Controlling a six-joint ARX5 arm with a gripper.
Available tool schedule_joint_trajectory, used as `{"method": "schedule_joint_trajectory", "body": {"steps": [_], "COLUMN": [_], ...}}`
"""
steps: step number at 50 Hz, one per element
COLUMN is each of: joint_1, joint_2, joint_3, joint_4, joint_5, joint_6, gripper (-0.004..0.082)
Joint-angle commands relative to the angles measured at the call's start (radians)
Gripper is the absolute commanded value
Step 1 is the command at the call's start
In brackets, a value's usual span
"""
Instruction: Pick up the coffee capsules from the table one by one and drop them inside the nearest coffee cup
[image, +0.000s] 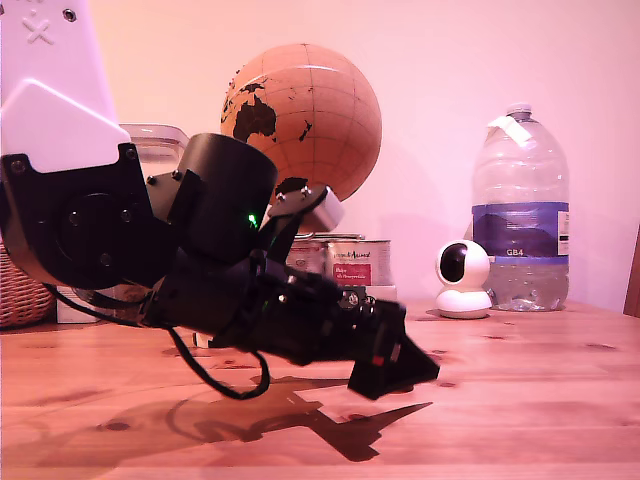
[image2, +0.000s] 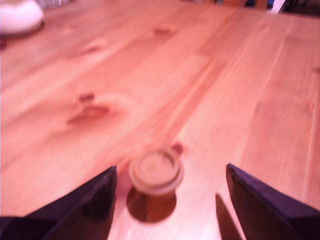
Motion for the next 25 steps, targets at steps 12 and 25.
{"method": "schedule_joint_trajectory", "body": {"steps": [12, 25], "joint_1": [-0.003, -0.003], "joint_2": [-0.011, 0.007], "joint_3": [0.062, 0.093], "joint_4": [-0.081, -0.121], "joint_5": [-0.008, -0.008], "joint_6": [-0.004, -0.005], "gripper": [0.0623, 0.0621]}}
